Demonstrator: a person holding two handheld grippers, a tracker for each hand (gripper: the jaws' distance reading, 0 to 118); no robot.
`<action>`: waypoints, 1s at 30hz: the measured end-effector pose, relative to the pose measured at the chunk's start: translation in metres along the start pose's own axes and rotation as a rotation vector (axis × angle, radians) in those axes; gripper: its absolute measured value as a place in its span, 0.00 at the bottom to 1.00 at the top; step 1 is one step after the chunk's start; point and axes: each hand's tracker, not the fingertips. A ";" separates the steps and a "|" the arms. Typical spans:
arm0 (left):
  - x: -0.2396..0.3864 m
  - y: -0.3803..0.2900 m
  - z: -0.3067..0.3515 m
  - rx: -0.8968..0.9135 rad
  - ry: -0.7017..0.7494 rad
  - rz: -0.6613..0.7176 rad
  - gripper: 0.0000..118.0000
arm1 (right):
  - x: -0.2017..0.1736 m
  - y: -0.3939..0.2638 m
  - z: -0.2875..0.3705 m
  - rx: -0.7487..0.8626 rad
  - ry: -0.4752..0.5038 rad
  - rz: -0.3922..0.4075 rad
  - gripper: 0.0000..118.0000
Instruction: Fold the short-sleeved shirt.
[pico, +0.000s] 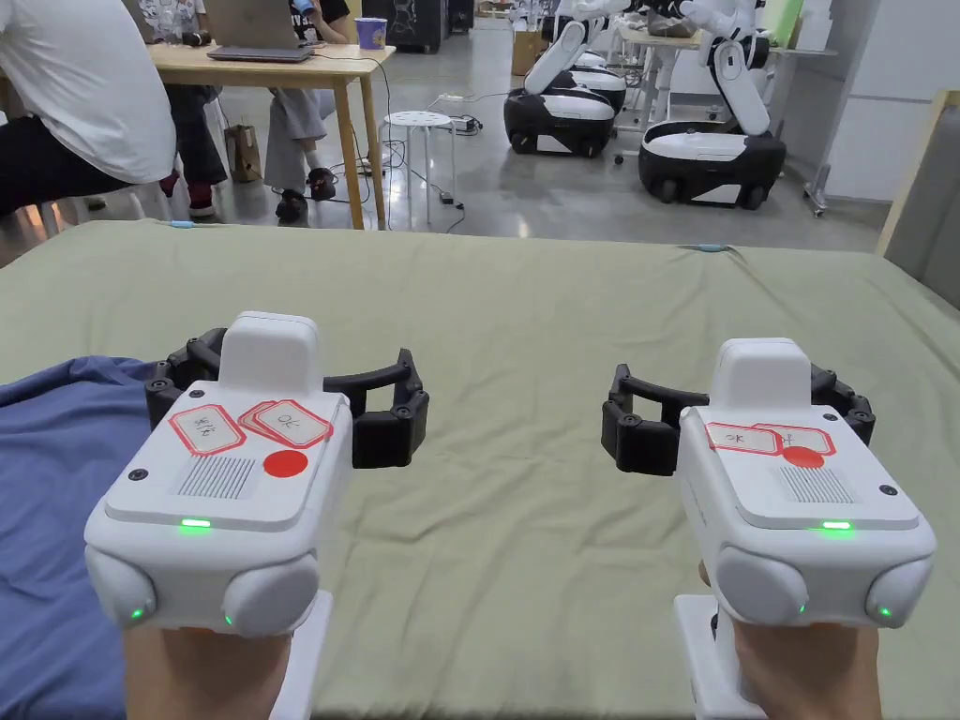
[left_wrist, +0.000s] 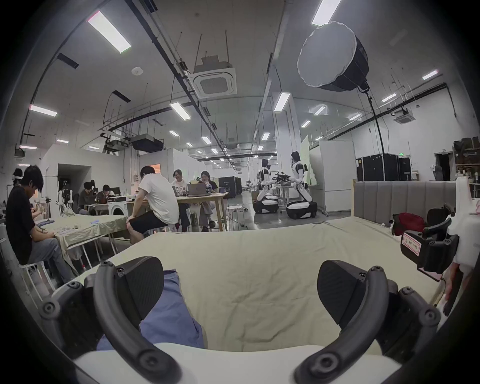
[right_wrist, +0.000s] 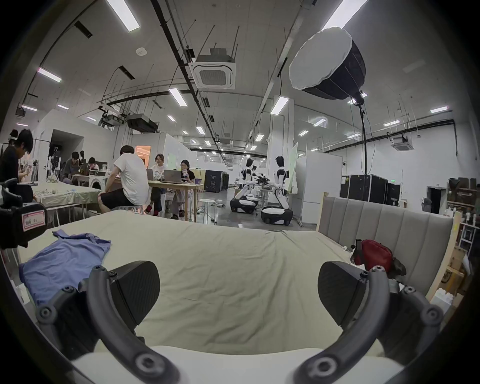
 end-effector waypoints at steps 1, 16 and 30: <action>-0.001 0.000 0.000 -0.002 -0.009 0.004 0.99 | 0.000 0.000 0.000 0.000 -0.003 0.002 0.99; -0.055 -0.011 -0.003 0.008 0.061 -0.006 0.02 | -0.051 0.006 -0.019 -0.024 0.097 0.019 0.00; -0.231 -0.059 0.068 -0.193 0.538 0.069 0.02 | -0.270 0.013 -0.033 -0.026 0.579 0.095 0.00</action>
